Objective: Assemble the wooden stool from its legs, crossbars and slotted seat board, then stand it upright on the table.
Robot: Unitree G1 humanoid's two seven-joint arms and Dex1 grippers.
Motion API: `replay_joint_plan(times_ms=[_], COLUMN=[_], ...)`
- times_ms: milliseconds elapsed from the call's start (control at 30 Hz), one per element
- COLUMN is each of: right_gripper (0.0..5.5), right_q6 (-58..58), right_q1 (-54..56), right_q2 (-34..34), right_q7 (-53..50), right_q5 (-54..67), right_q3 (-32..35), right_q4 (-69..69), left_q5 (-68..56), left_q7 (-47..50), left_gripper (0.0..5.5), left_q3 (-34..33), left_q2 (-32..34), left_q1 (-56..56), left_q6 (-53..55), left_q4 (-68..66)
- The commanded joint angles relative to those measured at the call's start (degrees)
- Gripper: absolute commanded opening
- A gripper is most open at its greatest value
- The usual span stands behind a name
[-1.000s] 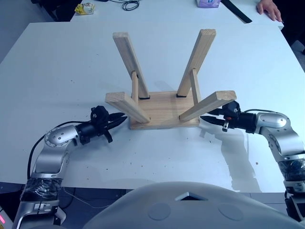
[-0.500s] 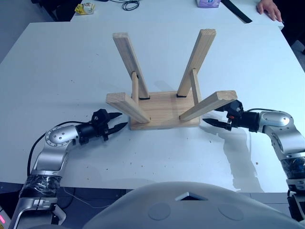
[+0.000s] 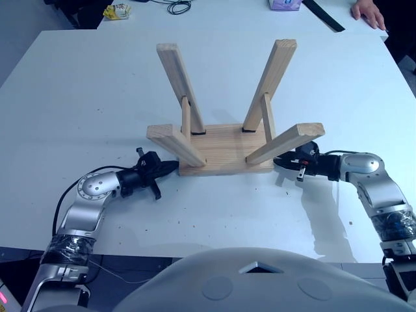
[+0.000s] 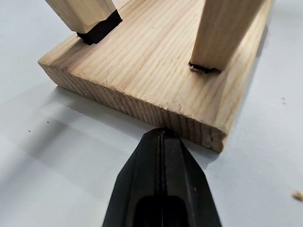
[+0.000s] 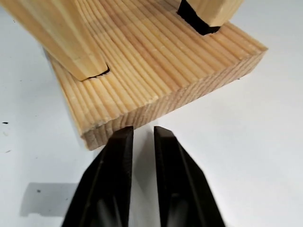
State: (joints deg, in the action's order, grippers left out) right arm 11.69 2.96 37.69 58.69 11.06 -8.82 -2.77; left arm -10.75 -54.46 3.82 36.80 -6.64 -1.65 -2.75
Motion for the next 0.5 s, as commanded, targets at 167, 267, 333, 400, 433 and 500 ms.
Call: replay_joint_plan(times_ms=[167,267,333,400,433,500], right_gripper=[0.01,0.01,0.01,0.01,0.01,0.01], right_q6=[0.1,0.0,0.1,0.2,0.2,0.0], right_q1=[1.5,1.0,0.6,0.2,0.1,0.3], right_q2=[-1.5,-1.1,-1.0,-0.9,-0.9,-0.9], right_q7=[0.3,0.4,0.2,0.1,0.0,0.0], right_q5=[-0.1,0.0,0.1,0.1,0.1,-0.2], right_q3=[-1.1,-0.5,-0.2,0.0,0.1,0.0], right_q4=[-0.3,-0.2,0.1,0.4,0.4,0.2], left_q5=[1.5,1.3,1.3,1.2,1.0,0.4], left_q7=[-0.8,-0.3,-1.0,-1.5,-1.6,-1.6], left_gripper=[0.0,0.0,0.0,0.0,0.0,0.0], left_q3=[1.6,-0.2,-0.5,-0.6,-0.7,-0.7], left_q2=[0.4,1.9,3.0,3.6,3.7,3.6], left_q1=[-0.1,-0.8,-1.6,-1.9,-2.0,-2.1], left_q6=[0.0,0.0,-0.6,-0.9,-0.8,-0.3], left_q4=[-2.3,-2.9,-3.3,-3.8,-3.6,-3.0])
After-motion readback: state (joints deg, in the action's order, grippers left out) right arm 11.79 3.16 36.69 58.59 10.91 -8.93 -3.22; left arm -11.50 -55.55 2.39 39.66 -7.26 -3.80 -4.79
